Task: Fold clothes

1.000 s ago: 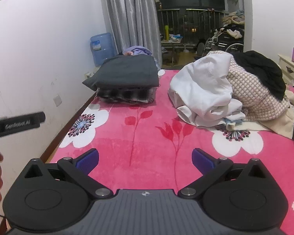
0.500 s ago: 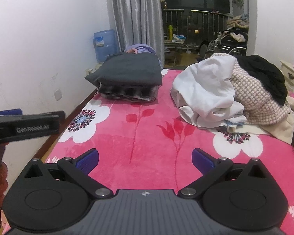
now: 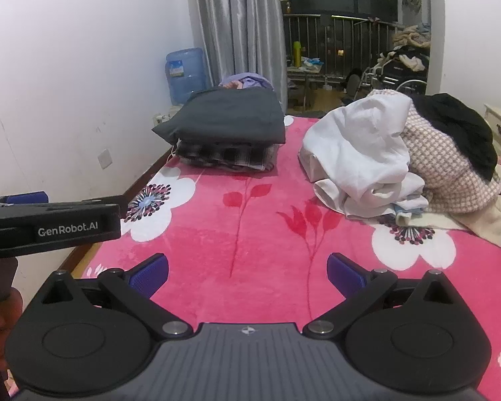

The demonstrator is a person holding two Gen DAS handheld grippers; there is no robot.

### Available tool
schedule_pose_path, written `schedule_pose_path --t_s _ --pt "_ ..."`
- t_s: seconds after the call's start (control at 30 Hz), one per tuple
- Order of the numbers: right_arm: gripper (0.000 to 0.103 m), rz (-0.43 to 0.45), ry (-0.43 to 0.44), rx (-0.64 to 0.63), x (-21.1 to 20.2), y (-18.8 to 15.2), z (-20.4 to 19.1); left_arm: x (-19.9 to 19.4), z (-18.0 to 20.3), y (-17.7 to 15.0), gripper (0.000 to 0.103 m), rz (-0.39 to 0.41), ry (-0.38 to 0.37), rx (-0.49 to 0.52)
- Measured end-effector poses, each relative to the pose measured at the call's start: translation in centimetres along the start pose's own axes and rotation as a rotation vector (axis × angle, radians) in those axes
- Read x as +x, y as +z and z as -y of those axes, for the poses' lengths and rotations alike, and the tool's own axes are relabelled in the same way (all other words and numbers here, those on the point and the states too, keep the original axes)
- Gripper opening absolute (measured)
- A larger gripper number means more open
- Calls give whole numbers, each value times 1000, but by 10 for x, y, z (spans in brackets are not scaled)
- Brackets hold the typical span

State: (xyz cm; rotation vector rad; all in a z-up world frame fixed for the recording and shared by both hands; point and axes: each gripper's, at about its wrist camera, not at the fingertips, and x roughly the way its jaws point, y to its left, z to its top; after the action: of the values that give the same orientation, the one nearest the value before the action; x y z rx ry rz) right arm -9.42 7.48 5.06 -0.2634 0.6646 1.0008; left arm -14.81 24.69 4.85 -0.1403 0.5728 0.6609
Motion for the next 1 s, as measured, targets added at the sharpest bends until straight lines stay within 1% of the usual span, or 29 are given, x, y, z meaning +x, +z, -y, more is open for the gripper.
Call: schedule_pose_path --t_s 0.27,1.0 --pt "103 -3 -8 -31 1 -1 -8 1 -3 -1 103 5 7 -3" --pt "103 -10 -21 -42 3 0 -11 2 -11 -1 103 9 25 -28"
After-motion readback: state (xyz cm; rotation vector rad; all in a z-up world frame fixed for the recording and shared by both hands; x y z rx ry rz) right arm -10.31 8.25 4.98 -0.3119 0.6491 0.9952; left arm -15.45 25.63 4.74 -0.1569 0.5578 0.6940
